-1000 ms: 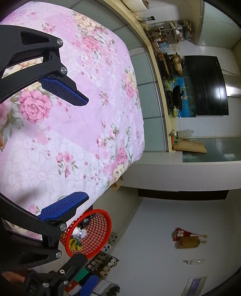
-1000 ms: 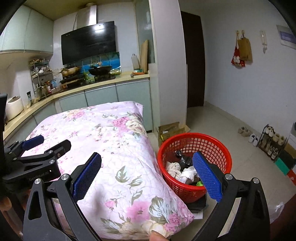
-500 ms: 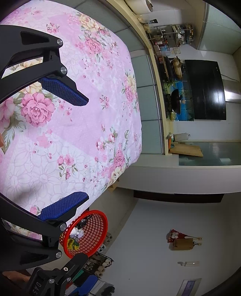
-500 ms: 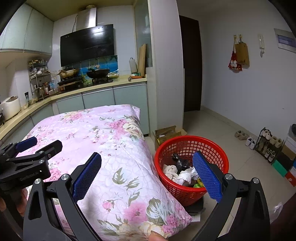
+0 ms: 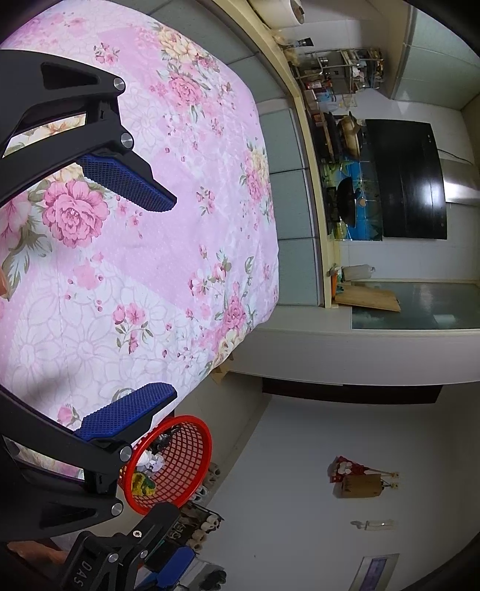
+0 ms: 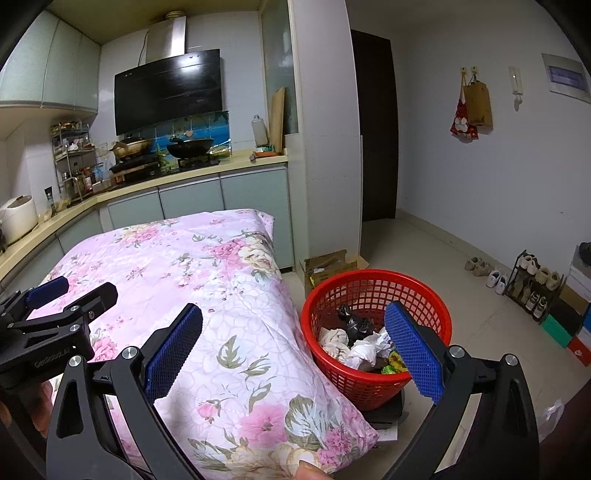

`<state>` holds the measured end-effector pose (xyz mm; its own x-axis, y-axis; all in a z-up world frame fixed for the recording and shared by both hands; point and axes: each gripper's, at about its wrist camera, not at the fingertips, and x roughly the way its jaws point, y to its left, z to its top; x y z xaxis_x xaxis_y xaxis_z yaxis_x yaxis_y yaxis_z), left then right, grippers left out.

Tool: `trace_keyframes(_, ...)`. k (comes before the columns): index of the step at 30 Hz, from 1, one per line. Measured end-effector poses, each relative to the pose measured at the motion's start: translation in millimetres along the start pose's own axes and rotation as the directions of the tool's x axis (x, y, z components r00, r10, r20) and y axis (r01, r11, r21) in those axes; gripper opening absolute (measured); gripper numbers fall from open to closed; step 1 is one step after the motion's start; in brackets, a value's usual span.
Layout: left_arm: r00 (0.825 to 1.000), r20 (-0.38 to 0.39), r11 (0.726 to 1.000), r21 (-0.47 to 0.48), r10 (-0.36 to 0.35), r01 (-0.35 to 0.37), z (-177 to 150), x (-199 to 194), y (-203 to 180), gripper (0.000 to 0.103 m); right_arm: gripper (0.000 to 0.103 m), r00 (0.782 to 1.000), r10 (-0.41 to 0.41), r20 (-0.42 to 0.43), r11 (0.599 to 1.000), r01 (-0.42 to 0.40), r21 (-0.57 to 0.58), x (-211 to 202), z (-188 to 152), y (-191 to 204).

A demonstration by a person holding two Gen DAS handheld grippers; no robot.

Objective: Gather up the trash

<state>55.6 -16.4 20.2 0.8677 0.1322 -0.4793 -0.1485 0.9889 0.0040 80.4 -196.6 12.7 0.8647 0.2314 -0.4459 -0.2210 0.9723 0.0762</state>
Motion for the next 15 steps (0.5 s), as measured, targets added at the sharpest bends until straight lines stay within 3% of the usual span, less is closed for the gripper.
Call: trace_keyframes(15,1.000,-0.023,1.000,0.014,-0.018,0.018,-2.2,5.5,-6.1,0.091,0.096,1.000,-0.020,-0.017,1.000,0.020,0.016,1.9,-3.4,-1.8)
